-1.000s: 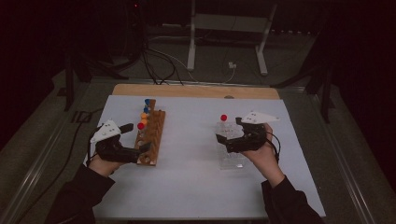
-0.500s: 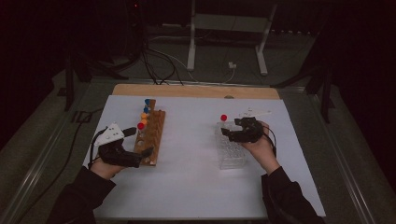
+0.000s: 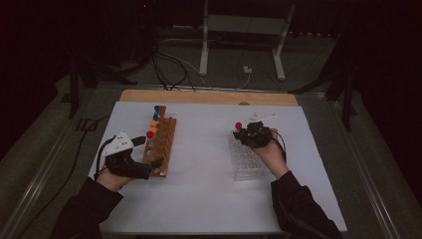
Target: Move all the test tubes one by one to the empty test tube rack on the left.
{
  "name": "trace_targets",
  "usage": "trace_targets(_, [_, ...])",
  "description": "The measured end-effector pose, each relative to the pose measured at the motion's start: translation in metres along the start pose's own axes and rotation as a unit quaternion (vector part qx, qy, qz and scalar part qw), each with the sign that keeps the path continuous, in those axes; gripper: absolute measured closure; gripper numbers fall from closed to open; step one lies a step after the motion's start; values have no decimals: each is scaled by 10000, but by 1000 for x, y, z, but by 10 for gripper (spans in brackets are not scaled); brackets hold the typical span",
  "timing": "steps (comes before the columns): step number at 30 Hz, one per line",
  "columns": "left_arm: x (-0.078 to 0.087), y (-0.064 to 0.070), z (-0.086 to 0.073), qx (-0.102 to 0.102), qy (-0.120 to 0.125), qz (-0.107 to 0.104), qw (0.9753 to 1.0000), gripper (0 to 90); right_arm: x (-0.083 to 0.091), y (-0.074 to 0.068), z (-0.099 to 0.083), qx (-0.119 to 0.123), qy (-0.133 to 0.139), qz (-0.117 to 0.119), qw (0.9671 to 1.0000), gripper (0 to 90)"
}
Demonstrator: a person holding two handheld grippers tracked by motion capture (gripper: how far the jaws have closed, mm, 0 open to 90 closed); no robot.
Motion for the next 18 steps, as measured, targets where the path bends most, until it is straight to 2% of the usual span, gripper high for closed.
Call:
trace_targets(6, [0, 0, 0, 37, -19, -27, 10000, 21, 1, 0, 3, -73, -16, -47, 10000, 752])
trace_targets(11, [0, 1, 0, 6, -58, -66, 10000, 21, 11, 0, 12, -76, 113, -46, 9999, 753])
trace_targets(18, [1, 4, 3, -43, -58, -102, 9999, 21, 31, -3, 34, 97, 335, -100, 9993, 753])
Point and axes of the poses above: each handheld gripper's, and its own axes: x roughly backward along the jaws, z roughly out of its top, y roughly to its right, the point moved 7 cm from there along -x, roughly forward along the jaws, and after that the axes turned 10 degrees about y, right-handed, at the moved point
